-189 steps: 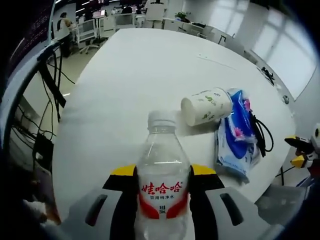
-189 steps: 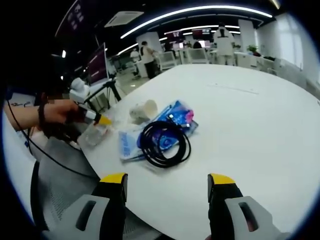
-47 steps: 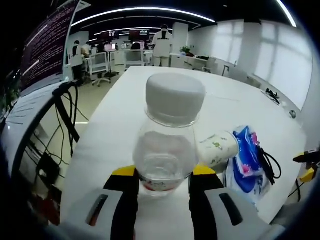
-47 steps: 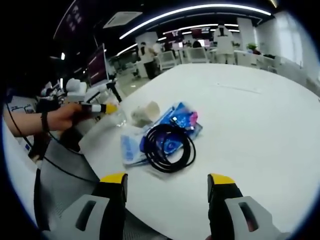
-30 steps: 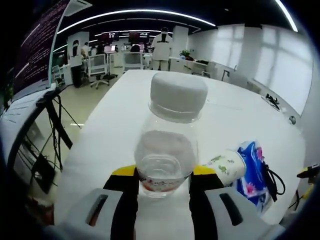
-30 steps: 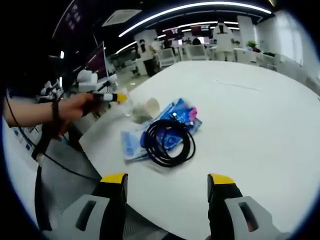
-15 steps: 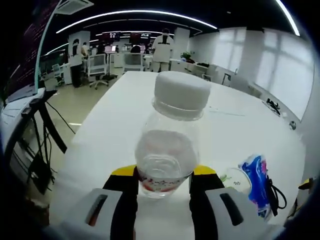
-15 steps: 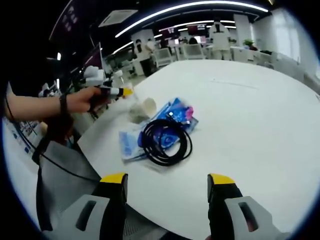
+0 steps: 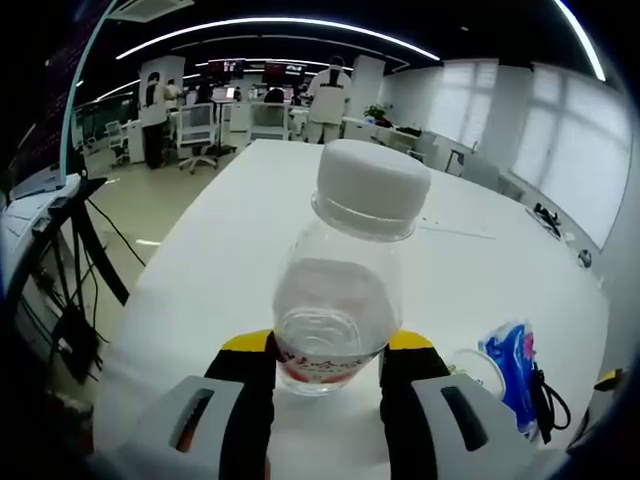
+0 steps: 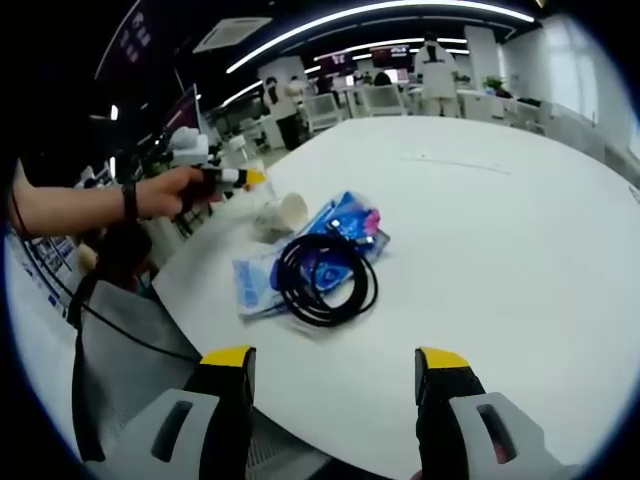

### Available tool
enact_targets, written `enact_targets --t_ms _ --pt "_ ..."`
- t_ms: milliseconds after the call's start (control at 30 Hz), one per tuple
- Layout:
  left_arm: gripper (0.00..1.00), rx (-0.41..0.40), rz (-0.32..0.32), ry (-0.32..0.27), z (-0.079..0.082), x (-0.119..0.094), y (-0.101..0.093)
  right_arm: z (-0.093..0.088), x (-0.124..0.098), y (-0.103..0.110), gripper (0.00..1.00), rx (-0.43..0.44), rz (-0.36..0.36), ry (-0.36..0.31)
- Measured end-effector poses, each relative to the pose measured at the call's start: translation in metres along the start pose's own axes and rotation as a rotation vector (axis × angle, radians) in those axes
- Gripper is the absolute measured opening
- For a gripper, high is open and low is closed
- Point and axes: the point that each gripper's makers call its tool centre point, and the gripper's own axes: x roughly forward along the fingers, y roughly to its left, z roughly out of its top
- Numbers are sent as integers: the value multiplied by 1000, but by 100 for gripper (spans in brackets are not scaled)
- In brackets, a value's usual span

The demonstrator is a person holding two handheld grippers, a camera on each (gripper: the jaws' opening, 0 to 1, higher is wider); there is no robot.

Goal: Arrange the tabletop items into an orderly group along one side of the table until the central work area is clear of visible clutter.

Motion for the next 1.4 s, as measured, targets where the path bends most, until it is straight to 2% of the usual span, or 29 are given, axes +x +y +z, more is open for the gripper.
enact_targets --t_ms 200,367,433,533,733,967,1233,1300,1400 --pt "43 -36 -24 38 -1 -1 -1 2 0 3 66 3 4 -6" --pt "47 -24 -33 34 0 -7 -1 5 2 1 66 1 6 -13" --pt "48 -61 -33 27 1 -13 0 5 2 1 66 -1 7 -14" --pt "47 -68 -25 16 1 -17 5 8 2 0 66 3 7 -24" --pt "47 -96 -11 14 -18 -40 10 9 2 0 66 -5 9 -25" --pt "47 -99 8 41 -48 -61 19 8 3 3 66 -12 21 -26" --pt "46 -71 -2 65 -70 -76 7 7 5 5 66 -17 30 -31" --pt "46 -64 -7 71 -69 -75 7 6 5 5 66 -21 33 -30" --pt "45 11 -27 85 -70 -76 -7 6 5 6 66 -20 33 -32"
